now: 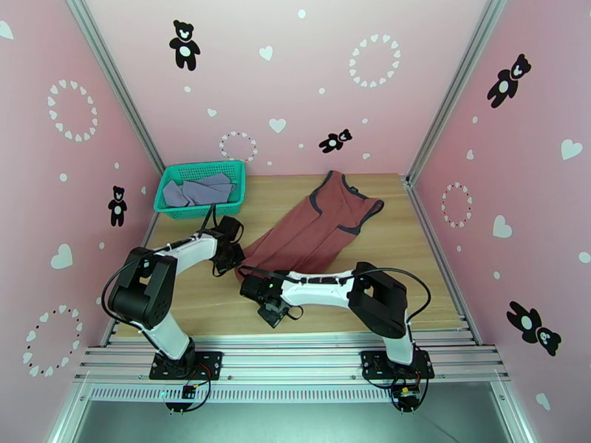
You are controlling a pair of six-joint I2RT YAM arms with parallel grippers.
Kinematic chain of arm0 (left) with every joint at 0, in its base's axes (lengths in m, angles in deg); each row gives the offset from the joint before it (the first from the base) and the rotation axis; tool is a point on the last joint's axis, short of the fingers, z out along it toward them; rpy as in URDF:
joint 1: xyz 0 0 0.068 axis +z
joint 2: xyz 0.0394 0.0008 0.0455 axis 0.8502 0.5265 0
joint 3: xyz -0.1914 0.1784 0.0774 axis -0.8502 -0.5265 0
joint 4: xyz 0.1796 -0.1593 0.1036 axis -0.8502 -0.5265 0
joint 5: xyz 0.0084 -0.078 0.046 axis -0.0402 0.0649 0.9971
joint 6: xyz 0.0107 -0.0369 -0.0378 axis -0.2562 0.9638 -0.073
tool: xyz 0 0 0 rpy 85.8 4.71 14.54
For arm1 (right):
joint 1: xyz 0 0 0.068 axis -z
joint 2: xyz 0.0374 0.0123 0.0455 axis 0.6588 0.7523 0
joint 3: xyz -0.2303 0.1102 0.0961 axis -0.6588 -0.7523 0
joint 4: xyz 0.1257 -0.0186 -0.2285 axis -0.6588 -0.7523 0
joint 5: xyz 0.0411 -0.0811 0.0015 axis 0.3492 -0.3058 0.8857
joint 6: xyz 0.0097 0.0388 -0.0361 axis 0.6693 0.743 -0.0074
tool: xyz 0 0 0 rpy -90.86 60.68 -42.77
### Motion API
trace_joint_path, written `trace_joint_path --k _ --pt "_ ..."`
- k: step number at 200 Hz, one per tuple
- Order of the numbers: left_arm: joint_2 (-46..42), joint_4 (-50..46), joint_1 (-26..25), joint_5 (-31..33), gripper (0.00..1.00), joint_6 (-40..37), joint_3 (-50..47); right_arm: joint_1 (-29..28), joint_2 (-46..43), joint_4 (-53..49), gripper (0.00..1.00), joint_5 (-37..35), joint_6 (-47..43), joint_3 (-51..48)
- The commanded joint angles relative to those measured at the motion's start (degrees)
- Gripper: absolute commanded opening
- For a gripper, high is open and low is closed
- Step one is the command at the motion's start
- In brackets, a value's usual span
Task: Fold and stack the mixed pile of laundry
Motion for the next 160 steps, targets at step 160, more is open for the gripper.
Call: trace_joint_path --k 160 --pt "20.38 -26.74 -8.8 -4.18 0.0 -9.22 52.83 17.22 -17.72 -11.63 0.0 -9.88 -5.13 -3.18"
